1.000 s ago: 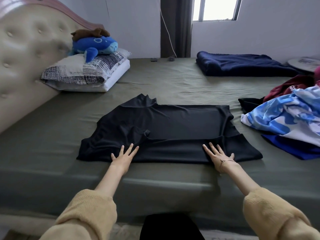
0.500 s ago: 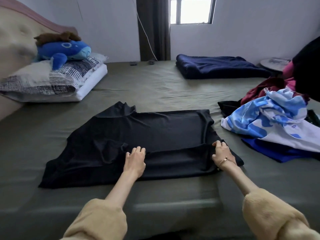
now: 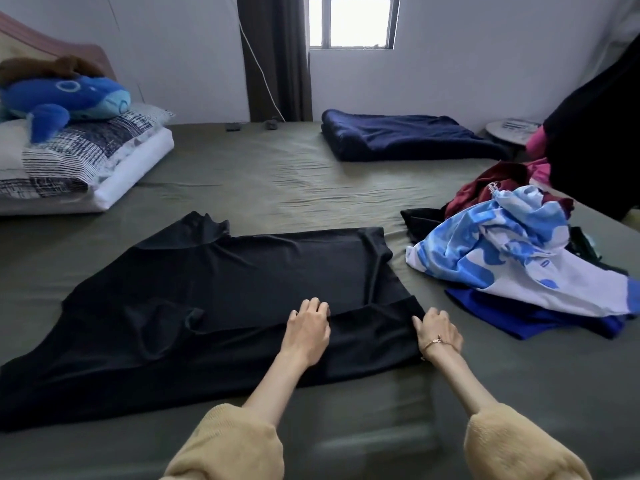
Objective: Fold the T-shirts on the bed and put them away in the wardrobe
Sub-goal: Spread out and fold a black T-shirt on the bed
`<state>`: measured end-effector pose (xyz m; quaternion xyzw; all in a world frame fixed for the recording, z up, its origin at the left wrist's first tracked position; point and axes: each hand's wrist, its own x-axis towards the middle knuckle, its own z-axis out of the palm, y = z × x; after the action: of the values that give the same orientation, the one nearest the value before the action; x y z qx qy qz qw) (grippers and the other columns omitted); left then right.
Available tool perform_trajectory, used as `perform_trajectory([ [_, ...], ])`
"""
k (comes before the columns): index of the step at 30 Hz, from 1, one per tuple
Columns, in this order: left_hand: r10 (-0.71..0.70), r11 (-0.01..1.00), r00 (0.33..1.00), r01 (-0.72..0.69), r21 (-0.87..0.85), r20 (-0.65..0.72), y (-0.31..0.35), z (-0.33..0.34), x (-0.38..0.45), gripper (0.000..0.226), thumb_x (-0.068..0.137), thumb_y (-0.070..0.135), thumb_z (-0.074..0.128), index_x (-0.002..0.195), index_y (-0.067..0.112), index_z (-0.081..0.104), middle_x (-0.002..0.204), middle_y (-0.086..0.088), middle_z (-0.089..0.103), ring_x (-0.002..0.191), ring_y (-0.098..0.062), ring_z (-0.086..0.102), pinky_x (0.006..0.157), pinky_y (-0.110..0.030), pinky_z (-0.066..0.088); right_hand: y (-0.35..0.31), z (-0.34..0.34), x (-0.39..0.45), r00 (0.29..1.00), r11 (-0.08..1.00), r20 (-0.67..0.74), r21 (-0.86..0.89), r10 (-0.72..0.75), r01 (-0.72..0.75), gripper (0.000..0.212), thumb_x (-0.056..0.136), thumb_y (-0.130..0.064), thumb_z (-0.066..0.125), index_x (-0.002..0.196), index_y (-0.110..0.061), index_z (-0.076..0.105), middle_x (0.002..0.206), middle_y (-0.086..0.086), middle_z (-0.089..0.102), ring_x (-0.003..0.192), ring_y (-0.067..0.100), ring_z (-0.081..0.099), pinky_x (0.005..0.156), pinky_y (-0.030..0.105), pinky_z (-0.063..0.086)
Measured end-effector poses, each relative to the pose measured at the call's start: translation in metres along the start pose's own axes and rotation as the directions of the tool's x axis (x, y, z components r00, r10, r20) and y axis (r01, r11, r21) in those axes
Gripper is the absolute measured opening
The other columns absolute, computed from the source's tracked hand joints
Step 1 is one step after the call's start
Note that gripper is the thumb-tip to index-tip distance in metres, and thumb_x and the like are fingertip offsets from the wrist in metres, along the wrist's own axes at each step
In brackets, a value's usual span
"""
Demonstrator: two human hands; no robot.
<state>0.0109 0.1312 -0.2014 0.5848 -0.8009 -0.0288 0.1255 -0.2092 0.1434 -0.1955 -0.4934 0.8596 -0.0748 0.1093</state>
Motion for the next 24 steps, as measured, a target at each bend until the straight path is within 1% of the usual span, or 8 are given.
perform_trajectory([
  [5, 0.014, 1.000, 1.000, -0.014, 0.004, 0.002, 0.016, 0.005, 0.006, 0.025, 0.095, 0.017, 0.039, 0.119, 0.017, 0.048, 0.120, 0.001, 0.048, 0.115, -0.016, 0.043, 0.094, -0.030, 0.039, 0.010, -0.005, -0.002, 1.000, 1.000, 0.004, 0.018, 0.020, -0.020, 0.035, 0.100, -0.030, 0.039, 0.120, -0.002, 0.043, 0.125, 0.018, 0.056, 0.115, 0.032, 0.055, 0.085, 0.035, 0.044],
  [10, 0.073, 0.996, 0.997, -0.074, -0.045, -0.022, 0.031, 0.010, 0.003, 0.043, 0.087, 0.001, 0.040, 0.127, 0.016, 0.041, 0.122, 0.004, 0.049, 0.113, -0.015, 0.045, 0.094, -0.029, 0.039, 0.015, -0.002, -0.007, 1.000, 1.000, -0.024, -0.020, 0.020, -0.020, 0.030, 0.101, -0.029, 0.039, 0.116, -0.004, 0.041, 0.121, 0.016, 0.058, 0.112, 0.031, 0.057, 0.079, 0.033, 0.043],
  [13, 0.104, 0.992, 0.994, -0.105, -0.073, -0.020, 0.032, 0.009, -0.001, 0.034, 0.087, 0.002, 0.040, 0.118, 0.016, 0.046, 0.117, 0.004, 0.049, 0.110, -0.015, 0.045, 0.091, -0.028, 0.038, 0.013, 0.000, -0.006, 0.997, 0.998, -0.069, -0.058, 0.013, -0.017, 0.026, 0.101, -0.027, 0.038, 0.116, -0.007, 0.038, 0.118, 0.012, 0.060, 0.110, 0.029, 0.058, 0.072, 0.031, 0.039],
  [16, 0.103, 0.994, 0.995, -0.104, -0.039, -0.015, 0.020, 0.006, -0.008, 0.019, 0.093, 0.011, 0.040, 0.109, 0.017, 0.048, 0.113, 0.004, 0.047, 0.108, -0.015, 0.044, 0.089, -0.027, 0.038, 0.007, 0.004, -0.010, 0.982, 0.983, -0.182, -0.181, -0.045, 0.011, 0.027, 0.094, -0.018, 0.049, 0.119, -0.012, 0.041, 0.115, 0.007, 0.055, 0.108, 0.024, 0.053, 0.081, 0.037, 0.042],
  [18, 0.079, 0.997, 0.997, -0.079, -0.005, -0.028, 0.007, 0.005, -0.013, 0.018, 0.096, 0.015, 0.038, 0.110, 0.018, 0.048, 0.115, 0.004, 0.046, 0.109, -0.015, 0.044, 0.089, -0.027, 0.038, -0.001, 0.009, -0.014, 0.956, 0.959, -0.235, -0.262, -0.176, 0.113, 0.033, 0.071, -0.011, 0.071, 0.101, -0.010, 0.056, 0.093, 0.010, 0.057, 0.089, 0.026, 0.055, 0.072, 0.040, 0.044],
  [20, 0.043, 0.999, 0.998, -0.042, 0.024, -0.037, -0.007, 0.003, -0.017, 0.021, 0.097, 0.016, 0.036, 0.115, 0.019, 0.047, 0.118, 0.004, 0.044, 0.111, -0.014, 0.042, 0.090, -0.027, 0.037, -0.011, 0.008, -0.019, 0.921, 0.933, -0.243, -0.272, -0.303, 0.236, 0.036, 0.056, -0.007, 0.078, 0.087, -0.009, 0.062, 0.084, 0.012, 0.057, 0.079, 0.029, 0.057, 0.065, 0.039, 0.044],
  [22, 0.017, 0.998, 0.999, -0.015, 0.066, -0.036, -0.020, 0.000, -0.024, 0.028, 0.096, 0.012, 0.035, 0.121, 0.020, 0.044, 0.121, 0.005, 0.043, 0.113, -0.013, 0.041, 0.092, -0.026, 0.037, -0.023, 0.013, -0.024, 0.879, 0.893, -0.205, -0.237, -0.431, 0.383, 0.031, 0.074, -0.012, 0.066, 0.104, -0.011, 0.058, 0.104, 0.009, 0.056, 0.098, 0.026, 0.055, 0.078, 0.040, 0.043],
  [24, -0.012, 0.990, 1.000, 0.016, 0.143, -0.026, -0.036, -0.005, -0.032, 0.039, 0.092, 0.006, 0.036, 0.128, 0.020, 0.040, 0.124, 0.005, 0.043, 0.115, -0.013, 0.042, 0.095, -0.027, 0.035, -0.034, 0.026, -0.025, 0.818, 0.827, -0.153, -0.213, -0.554, 0.520, 0.034, 0.089, -0.012, 0.046, 0.122, -0.019, 0.046, 0.124, -0.001, 0.047, 0.117, 0.017, 0.044, 0.098, 0.035, 0.032],
])
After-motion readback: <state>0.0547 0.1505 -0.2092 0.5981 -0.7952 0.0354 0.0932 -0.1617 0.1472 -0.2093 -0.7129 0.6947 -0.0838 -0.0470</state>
